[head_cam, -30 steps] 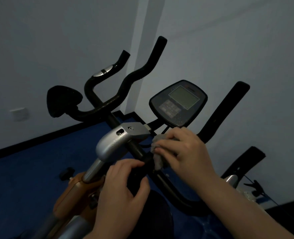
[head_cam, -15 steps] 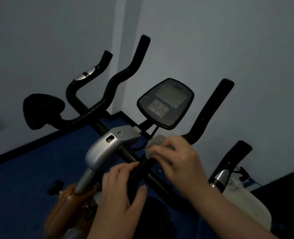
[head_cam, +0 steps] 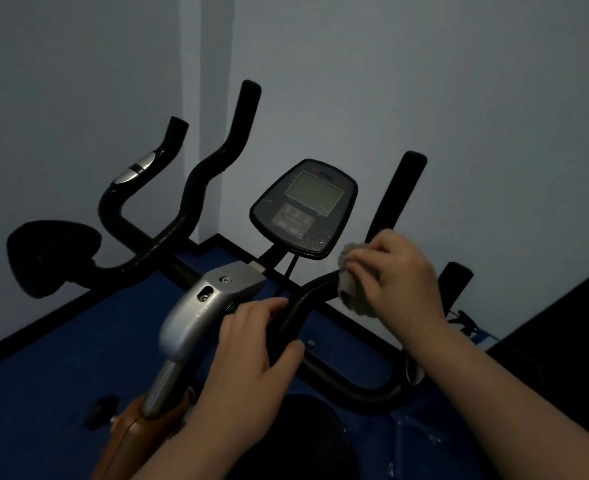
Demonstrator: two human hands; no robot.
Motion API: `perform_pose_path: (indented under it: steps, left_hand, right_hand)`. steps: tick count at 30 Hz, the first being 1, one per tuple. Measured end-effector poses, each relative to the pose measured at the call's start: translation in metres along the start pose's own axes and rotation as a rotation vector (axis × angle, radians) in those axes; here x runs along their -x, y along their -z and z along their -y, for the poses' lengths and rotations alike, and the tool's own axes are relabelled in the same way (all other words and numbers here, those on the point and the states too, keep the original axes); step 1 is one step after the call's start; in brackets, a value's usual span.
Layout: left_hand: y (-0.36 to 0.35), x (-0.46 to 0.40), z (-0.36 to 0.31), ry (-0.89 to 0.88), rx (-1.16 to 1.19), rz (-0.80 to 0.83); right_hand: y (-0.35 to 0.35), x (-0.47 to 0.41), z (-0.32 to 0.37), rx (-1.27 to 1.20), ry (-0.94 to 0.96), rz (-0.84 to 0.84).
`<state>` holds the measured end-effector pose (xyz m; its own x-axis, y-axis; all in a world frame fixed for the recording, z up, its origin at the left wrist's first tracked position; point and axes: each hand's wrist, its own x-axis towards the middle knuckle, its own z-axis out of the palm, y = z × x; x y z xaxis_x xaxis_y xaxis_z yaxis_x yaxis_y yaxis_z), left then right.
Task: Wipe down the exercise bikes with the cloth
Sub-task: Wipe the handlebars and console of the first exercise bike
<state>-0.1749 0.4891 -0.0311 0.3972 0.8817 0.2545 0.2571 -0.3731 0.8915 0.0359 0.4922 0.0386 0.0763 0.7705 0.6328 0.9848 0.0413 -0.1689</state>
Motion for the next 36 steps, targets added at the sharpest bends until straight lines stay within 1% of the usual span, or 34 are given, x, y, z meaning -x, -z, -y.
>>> perform_pose_path:
  steps: [2, 4, 6, 7, 9, 11, 14, 16, 17, 19, 20, 21, 22, 24, 25, 26, 28, 31, 34, 35, 36]
  left_hand:
    - [-0.005, -0.018, -0.003, -0.01, 0.014, 0.001]
    - [-0.012, -0.037, -0.007, -0.025, 0.018, -0.009]
    - [-0.021, -0.055, -0.01, -0.046, 0.023, -0.016]
    - [-0.025, -0.064, -0.011, -0.038, 0.05, -0.02]
    - [-0.03, -0.078, -0.015, 0.003, 0.137, -0.026]
    - [-0.034, -0.086, -0.017, 0.016, 0.189, -0.037]
    - [-0.041, -0.089, -0.016, 0.018, 0.137, -0.028]
    - [-0.042, -0.088, -0.015, 0.009, 0.075, -0.026]
    - [-0.041, -0.087, -0.014, 0.006, 0.059, -0.027]
    - [-0.039, -0.084, -0.014, 0.002, 0.04, -0.023]
    - [-0.038, -0.083, -0.014, 0.002, 0.028, -0.017]
    - [-0.038, -0.084, -0.014, 0.005, 0.016, -0.011]
    - [-0.036, -0.086, -0.013, 0.007, -0.001, -0.005]
    - [-0.044, -0.092, -0.019, 0.017, -0.04, 0.006]
    - [-0.045, -0.096, -0.023, 0.015, -0.066, 0.011]
    - [-0.047, -0.099, -0.026, 0.01, -0.087, 0.012]
    - [-0.051, -0.101, -0.029, 0.001, -0.11, 0.0]
    - [-0.05, -0.096, -0.024, -0.022, -0.128, -0.018]
    - [-0.048, -0.095, -0.021, -0.024, -0.124, -0.004]
    - [-0.048, -0.095, -0.021, -0.024, -0.126, 0.002]
    - [-0.048, -0.096, -0.022, -0.026, -0.134, 0.007]
  right_hand:
    - [-0.001, -0.012, -0.002, -0.051, -0.178, -0.099]
    - [-0.008, -0.01, 0.004, -0.168, -0.384, -0.181]
    - [-0.021, 0.01, 0.019, -0.24, -0.492, -0.204]
    - [-0.026, 0.022, 0.029, -0.278, -0.492, -0.199]
    - [-0.028, 0.034, 0.04, -0.372, -0.435, -0.125]
    - [-0.022, 0.022, 0.029, -0.402, -0.425, -0.061]
    - [-0.016, 0.005, 0.015, -0.31, -0.482, -0.137]
    - [-0.022, 0.019, 0.026, -0.273, -0.412, -0.157]
    - [-0.026, 0.029, 0.032, -0.312, -0.382, -0.149]
    - [-0.025, 0.038, 0.032, -0.428, -0.403, -0.087]
    - [-0.02, 0.032, 0.025, -0.446, -0.423, -0.051]
    - [-0.014, 0.022, 0.017, -0.433, -0.434, -0.056]
    - [-0.009, 0.008, 0.01, -0.419, -0.445, -0.122]
    - [0.007, -0.024, -0.006, -0.401, -0.479, -0.361]
    - [0.01, -0.04, -0.01, -0.407, -0.491, -0.449]
    - [0.01, -0.053, -0.013, -0.413, -0.493, -0.469]
    - [0.0, -0.062, -0.017, -0.394, -0.478, -0.367]
    - [-0.018, -0.038, -0.021, -0.288, -0.47, -0.193]
    - [-0.016, -0.01, -0.025, -0.371, -0.486, -0.01]
    - [-0.011, -0.011, -0.026, -0.385, -0.475, 0.029]
    - [-0.006, -0.015, -0.026, -0.393, -0.468, 0.015]
